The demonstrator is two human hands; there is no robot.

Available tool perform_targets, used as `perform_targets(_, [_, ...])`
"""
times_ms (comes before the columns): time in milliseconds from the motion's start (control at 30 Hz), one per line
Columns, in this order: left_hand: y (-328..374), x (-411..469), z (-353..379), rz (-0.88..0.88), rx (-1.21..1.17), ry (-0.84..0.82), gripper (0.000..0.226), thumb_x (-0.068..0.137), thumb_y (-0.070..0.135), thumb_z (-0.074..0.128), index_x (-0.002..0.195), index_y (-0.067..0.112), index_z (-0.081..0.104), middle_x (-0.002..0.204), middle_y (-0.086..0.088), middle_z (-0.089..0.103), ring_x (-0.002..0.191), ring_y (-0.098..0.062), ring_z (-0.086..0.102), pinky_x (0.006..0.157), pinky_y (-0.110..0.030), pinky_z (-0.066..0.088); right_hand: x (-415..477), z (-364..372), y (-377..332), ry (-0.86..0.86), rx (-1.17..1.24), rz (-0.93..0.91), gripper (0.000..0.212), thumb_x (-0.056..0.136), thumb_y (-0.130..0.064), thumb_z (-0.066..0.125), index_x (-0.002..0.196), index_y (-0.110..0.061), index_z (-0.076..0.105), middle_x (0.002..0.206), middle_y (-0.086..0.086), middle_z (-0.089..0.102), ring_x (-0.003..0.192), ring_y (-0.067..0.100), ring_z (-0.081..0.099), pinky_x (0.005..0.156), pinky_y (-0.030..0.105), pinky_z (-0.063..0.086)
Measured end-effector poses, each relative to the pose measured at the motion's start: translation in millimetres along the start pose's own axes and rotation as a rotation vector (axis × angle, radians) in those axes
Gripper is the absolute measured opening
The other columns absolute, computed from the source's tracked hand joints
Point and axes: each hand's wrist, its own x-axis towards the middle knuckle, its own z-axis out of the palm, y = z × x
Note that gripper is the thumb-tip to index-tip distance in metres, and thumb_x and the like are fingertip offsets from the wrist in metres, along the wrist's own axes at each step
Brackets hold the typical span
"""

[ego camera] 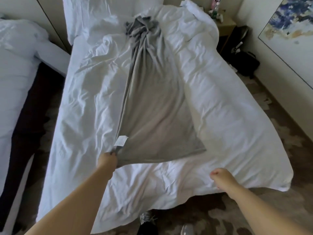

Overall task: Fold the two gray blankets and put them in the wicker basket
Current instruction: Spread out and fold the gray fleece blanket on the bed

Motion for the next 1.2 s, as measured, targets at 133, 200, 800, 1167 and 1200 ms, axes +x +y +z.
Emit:
perform_targets(133, [-13, -50, 18, -0.013, -0.17, -0.128, 0.029, 0.098, 0.024, 0.043, 0.108, 0.0, 0.055, 0.067, -0.008, 0.039, 0.046, -0.018, 0.033, 0.045, -0.022, 0.027, -38, 57, -26, -0.264, 0.519, 0.119, 0.015, 0.093, -0.017, 0.053, 0.088, -0.004, 0.058, 0.065, 0.01, 0.054, 0.06, 0.021, 0.051, 0.059, 0.031, 0.045])
perform_targets(200, [-19, -84, 22, -0.029, -0.297, -0.182, 0.021, 0.097, 0.024, 0.045, 0.103, 0.006, 0.053, 0.07, -0.006, 0.036, 0.045, -0.015, 0.029, 0.041, -0.019, 0.025, -54, 88, -42, -0.495, 0.824, 0.149, 0.037, 0.093, -0.034, 0.058, 0.112, -0.003, 0.051, 0.083, 0.015, 0.056, 0.077, 0.026, 0.056, 0.071, 0.036, 0.047])
perform_targets(800, [-101, -215, -14, -0.067, -0.869, -0.059, 0.011, 0.099, 0.013, 0.044, 0.104, 0.02, 0.051, 0.069, -0.004, 0.039, 0.044, -0.012, 0.029, 0.03, -0.011, 0.024, -83, -24, 23, -0.1, 1.684, -0.053, 0.026, 0.088, 0.001, 0.049, 0.108, -0.012, 0.057, 0.109, 0.009, 0.063, 0.096, 0.026, 0.062, 0.093, 0.037, 0.05])
perform_targets(1167, [-146, -213, 34, -0.133, -0.82, 0.019, 0.024, 0.097, 0.021, 0.047, 0.114, 0.037, 0.057, 0.101, -0.006, 0.055, 0.076, -0.025, 0.059, 0.058, -0.038, 0.055, -118, -73, 94, -0.094, 1.644, -0.149, 0.029, 0.089, -0.016, 0.05, 0.109, -0.006, 0.069, 0.107, 0.019, 0.07, 0.097, 0.038, 0.067, 0.087, 0.051, 0.053])
perform_targets(1200, [-152, -214, 38, -0.131, -0.777, 0.034, 0.026, 0.097, 0.021, 0.048, 0.117, 0.034, 0.057, 0.103, -0.005, 0.055, 0.079, -0.026, 0.059, 0.062, -0.038, 0.056, -118, -70, 103, -0.071, 1.616, -0.148, 0.026, 0.091, -0.017, 0.052, 0.108, -0.006, 0.068, 0.107, 0.017, 0.07, 0.097, 0.036, 0.068, 0.083, 0.049, 0.055])
